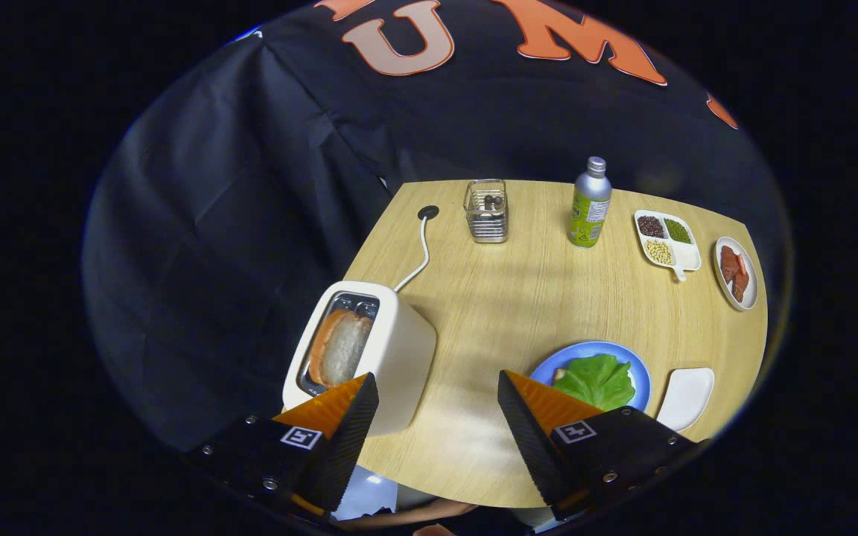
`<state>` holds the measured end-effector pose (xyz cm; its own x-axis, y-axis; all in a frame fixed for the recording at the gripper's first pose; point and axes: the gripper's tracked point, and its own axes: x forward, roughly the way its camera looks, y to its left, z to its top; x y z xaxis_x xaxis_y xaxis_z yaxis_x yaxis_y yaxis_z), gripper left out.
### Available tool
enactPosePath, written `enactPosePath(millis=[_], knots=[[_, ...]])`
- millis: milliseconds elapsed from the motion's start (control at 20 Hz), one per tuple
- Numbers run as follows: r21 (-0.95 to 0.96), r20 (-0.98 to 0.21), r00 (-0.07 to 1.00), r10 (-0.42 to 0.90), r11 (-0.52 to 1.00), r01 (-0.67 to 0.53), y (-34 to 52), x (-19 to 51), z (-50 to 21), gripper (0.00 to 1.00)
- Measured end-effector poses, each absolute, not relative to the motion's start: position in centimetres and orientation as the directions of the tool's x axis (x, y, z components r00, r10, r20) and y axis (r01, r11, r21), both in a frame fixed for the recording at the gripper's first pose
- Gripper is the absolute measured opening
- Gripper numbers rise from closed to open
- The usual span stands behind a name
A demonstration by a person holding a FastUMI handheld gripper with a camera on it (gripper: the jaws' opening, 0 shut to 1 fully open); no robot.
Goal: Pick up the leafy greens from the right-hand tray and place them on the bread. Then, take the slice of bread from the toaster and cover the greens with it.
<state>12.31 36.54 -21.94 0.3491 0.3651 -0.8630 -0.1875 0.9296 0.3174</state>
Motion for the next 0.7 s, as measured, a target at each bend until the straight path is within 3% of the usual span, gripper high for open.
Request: enactPosePath(millis=[400,700], knots=[[0.270,-0.888,0.323,0.328,0.939,-0.212,42.3,14.6,-20.9,0.95],[0.247,-0.915,0.273,0.298,0.947,-0.206,45.5,14.7,-23.2,0.86]])
